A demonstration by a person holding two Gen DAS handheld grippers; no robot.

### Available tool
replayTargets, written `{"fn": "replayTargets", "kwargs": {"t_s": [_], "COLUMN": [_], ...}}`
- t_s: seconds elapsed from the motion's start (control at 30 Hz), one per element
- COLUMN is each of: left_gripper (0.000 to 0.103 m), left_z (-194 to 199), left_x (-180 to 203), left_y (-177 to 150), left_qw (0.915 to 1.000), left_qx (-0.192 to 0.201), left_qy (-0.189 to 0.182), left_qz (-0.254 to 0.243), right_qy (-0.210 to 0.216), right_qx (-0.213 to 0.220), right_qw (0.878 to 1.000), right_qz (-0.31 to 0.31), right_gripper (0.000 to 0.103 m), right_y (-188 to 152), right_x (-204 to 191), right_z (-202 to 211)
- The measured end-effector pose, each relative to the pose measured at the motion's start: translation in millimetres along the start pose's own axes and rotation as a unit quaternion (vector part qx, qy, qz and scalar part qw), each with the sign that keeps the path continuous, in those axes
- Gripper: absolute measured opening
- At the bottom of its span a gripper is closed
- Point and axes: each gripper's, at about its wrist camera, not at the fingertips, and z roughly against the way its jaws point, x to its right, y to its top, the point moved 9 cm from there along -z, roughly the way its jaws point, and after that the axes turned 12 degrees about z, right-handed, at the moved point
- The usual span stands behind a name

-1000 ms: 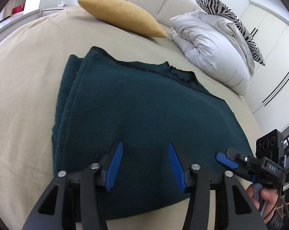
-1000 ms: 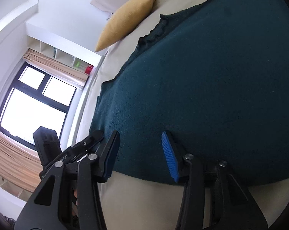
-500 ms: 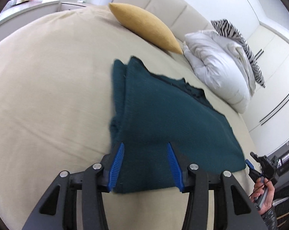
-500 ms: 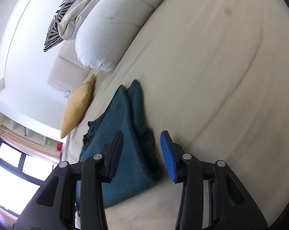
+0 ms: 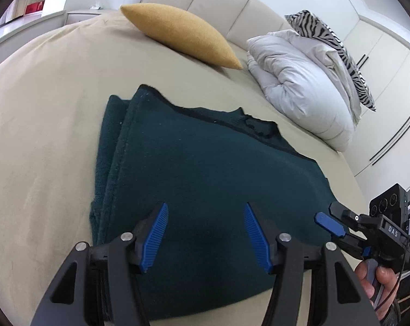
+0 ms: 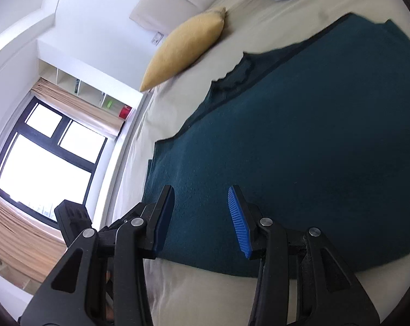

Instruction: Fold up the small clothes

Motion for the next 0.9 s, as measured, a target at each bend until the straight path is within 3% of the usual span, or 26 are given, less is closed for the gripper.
{"fn": "replayTargets", "kwargs": {"t_s": [0.13, 0.2, 0.37, 0.43, 0.5, 0.63, 0.7, 0.9], "left_gripper": [0.054, 0.052, 0.053, 0.067, 0.070, 0.070, 0.070, 0.075], "left_z": [-2, 2, 38, 57, 66, 45, 32, 16], "left_x": [-18, -23, -42, -56, -68, -80, -80, -71], "left_y": [6, 5, 13, 22, 31, 30, 24, 23], "left_qw": [0.9991, 0.9988, 0.9966, 0.9958, 0.9935, 0.9900, 0.9860, 0.9815], "left_qx": [-0.007, -0.009, 0.017, 0.048, 0.064, 0.023, -0.002, -0.045], "left_qy": [-0.033, -0.042, -0.061, -0.042, -0.042, -0.055, -0.071, -0.098], "left_qz": [0.028, 0.024, 0.053, 0.065, 0.084, 0.128, 0.151, 0.158], "right_qy": [-0.020, 0.014, -0.037, -0.079, -0.086, -0.056, -0.031, 0.030], "right_qx": [-0.018, 0.001, 0.056, 0.078, 0.105, 0.107, 0.093, 0.036], "right_qw": [0.999, 0.999, 0.995, 0.991, 0.986, 0.989, 0.993, 0.998], "right_qz": [-0.019, -0.043, -0.068, -0.080, -0.097, -0.081, -0.070, -0.049], "right_gripper": [0.039, 0.038, 0.039, 0.039, 0.042, 0.043, 0.043, 0.043], "right_y": [-4, -4, 20, 26, 31, 33, 32, 21], "right_x": [30, 47, 101, 121, 130, 112, 93, 45], "right_z": [-21, -11, 37, 64, 87, 93, 80, 22]}}
